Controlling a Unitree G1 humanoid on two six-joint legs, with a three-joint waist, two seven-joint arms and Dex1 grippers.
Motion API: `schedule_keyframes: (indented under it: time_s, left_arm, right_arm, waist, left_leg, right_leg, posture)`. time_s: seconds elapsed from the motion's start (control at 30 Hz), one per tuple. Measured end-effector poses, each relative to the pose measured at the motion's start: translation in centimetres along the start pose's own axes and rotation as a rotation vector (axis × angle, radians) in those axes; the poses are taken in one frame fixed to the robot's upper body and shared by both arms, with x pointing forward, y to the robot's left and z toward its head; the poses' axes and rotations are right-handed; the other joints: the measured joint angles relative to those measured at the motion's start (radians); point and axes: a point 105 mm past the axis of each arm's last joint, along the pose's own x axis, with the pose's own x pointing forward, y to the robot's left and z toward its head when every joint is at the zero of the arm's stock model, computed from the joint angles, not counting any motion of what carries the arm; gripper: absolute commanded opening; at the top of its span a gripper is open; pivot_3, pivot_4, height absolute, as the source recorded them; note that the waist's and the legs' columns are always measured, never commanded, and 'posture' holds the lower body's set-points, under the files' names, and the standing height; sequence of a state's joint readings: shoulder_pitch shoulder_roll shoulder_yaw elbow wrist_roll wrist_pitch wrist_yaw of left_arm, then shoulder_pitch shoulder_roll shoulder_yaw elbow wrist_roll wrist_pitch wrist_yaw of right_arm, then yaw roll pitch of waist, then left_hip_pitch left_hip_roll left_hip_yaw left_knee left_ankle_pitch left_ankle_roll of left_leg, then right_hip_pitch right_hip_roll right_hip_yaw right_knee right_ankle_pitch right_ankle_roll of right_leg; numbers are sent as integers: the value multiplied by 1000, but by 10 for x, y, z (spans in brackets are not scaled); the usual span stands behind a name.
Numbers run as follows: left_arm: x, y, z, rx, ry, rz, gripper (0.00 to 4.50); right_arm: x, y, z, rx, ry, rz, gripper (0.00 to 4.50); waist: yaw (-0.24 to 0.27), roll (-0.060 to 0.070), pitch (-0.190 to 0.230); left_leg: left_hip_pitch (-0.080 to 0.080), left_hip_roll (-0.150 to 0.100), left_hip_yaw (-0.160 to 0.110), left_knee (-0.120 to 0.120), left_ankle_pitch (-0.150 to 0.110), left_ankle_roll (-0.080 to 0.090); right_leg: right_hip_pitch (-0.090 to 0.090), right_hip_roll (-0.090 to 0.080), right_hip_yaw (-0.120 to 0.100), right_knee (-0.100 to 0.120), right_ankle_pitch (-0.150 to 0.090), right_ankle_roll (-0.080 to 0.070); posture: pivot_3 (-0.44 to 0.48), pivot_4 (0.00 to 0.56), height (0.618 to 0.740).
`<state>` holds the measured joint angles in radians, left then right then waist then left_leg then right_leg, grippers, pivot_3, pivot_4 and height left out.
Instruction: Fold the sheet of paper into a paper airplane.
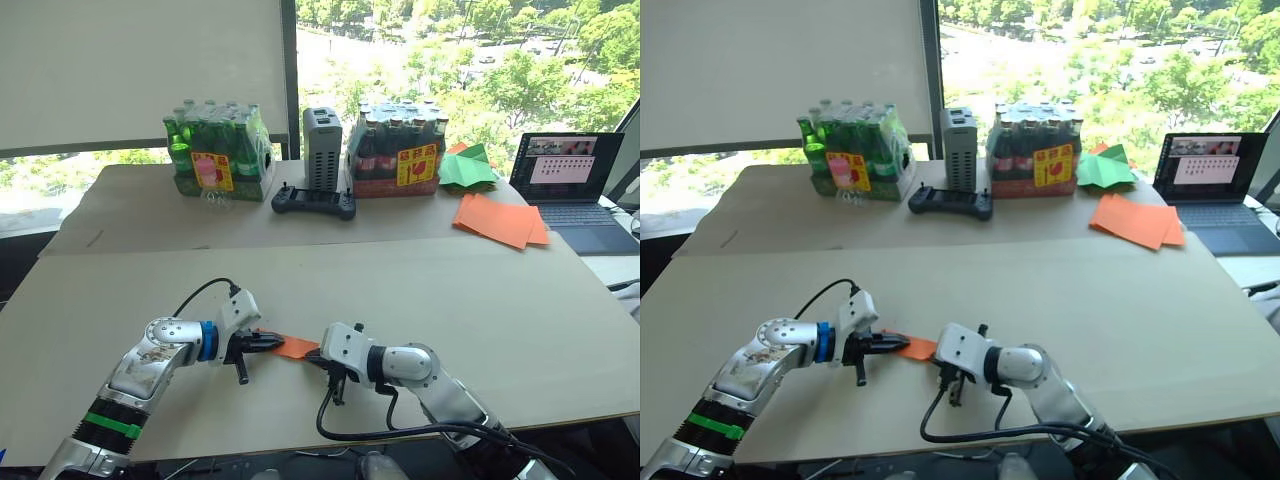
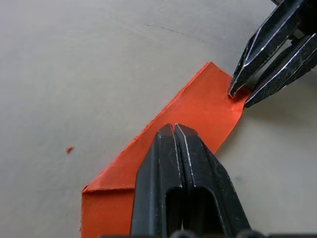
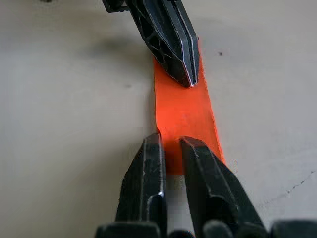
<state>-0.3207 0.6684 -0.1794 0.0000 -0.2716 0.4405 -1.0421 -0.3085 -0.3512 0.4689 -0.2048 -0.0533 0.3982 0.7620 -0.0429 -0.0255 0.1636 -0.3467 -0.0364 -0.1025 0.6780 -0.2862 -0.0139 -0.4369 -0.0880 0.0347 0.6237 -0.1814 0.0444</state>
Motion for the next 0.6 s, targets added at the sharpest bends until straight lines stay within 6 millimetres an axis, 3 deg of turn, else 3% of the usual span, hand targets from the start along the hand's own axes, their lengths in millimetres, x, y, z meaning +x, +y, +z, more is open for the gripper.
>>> schedule_keyframes:
  time_s: [0.1, 0.27, 0.37, 0.5, 0.53, 0.6]
  left_arm:
    - [0, -1, -1, 6, -3, -1, 48]
    - [0, -1, -2, 6, -5, 4, 48]
    - [0, -1, -1, 8, -7, 4, 48]
    - [0, -1, -1, 7, -7, 9, 48]
    - [0, -1, -1, 7, -8, 9, 48]
    - [0, -1, -1, 8, -9, 8, 48]
  right_arm:
    - [-4, -4, 9, 88, -28, -12, 2594]
    - [-10, -29, 48, 146, -128, -73, 2594]
    - [-8, -33, 55, 185, -137, -80, 1732]
    - [8, -35, 44, 236, -72, -86, 277]
    - [11, -35, 39, 241, -51, -84, 48]
    - [16, -31, 31, 247, -19, -68, 48]
  waist:
    - [0, 0, 0]
    - [0, 0, 0]
    - [0, 0, 0]
    - [0, 0, 0]
    - [0, 0, 0]
    - [0, 0, 0]
  left_leg:
    - [-1, 0, 0, 0, 0, 0]
    - [0, 0, 0, 0, 0, 0]
    - [0, 0, 0, -1, 0, 0]
    - [0, -1, 0, 0, 0, 0]
    - [0, -1, 0, -1, 0, 0]
    - [-1, -1, 0, -1, 0, 0]
  right_leg:
    - [0, 0, 0, 0, 0, 0]
    - [0, 0, 0, 0, 0, 0]
    - [-1, 0, 0, 0, 0, 0]
    - [-1, -1, 0, 0, 0, 0]
    - [-1, -1, 0, 0, 0, 0]
    - [-1, -1, 0, 0, 0, 0]
  posture:
    - [0, 150, 723]
    - [0, 150, 723]
    - [0, 150, 723]
    - [0, 150, 723]
    - [0, 150, 723]
    - [0, 150, 723]
